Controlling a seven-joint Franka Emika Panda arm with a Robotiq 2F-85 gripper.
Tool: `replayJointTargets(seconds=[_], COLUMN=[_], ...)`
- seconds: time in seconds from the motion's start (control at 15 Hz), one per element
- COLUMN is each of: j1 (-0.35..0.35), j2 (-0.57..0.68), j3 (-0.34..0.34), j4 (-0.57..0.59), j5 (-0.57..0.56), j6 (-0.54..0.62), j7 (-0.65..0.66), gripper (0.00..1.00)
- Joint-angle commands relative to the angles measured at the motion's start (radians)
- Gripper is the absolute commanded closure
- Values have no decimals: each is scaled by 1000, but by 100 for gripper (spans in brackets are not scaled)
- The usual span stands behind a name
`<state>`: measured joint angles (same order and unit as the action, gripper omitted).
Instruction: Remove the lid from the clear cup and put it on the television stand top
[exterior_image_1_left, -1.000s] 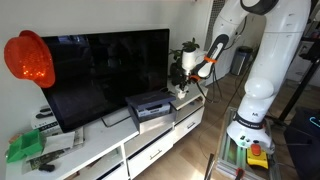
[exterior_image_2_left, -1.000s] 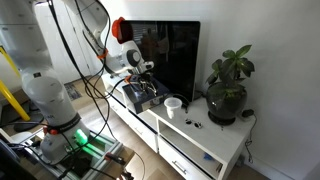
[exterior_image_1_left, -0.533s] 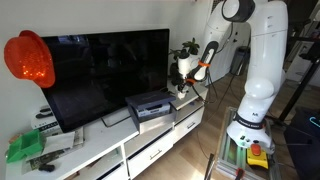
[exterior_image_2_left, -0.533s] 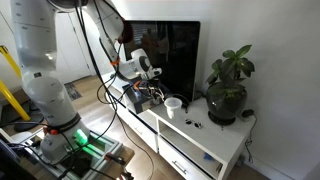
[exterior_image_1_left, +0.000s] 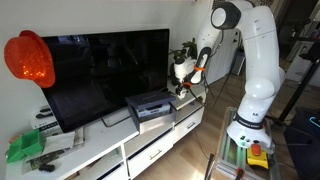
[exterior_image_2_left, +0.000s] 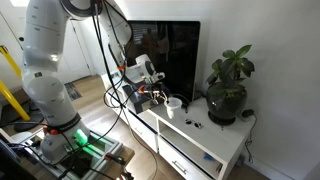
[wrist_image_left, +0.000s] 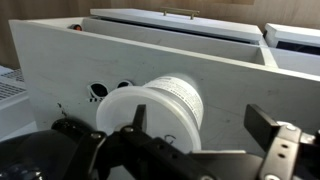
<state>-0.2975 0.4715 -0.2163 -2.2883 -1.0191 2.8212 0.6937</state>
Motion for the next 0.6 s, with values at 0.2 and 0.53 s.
replayJointTargets(seconds=[0.2,0.53], j1=[14,9], j2=[51,48], j3=[-8,-1], j4=[71,81], j5=[-26,-15], j6=[10,13], j7=[-12,-31], gripper=[21,65])
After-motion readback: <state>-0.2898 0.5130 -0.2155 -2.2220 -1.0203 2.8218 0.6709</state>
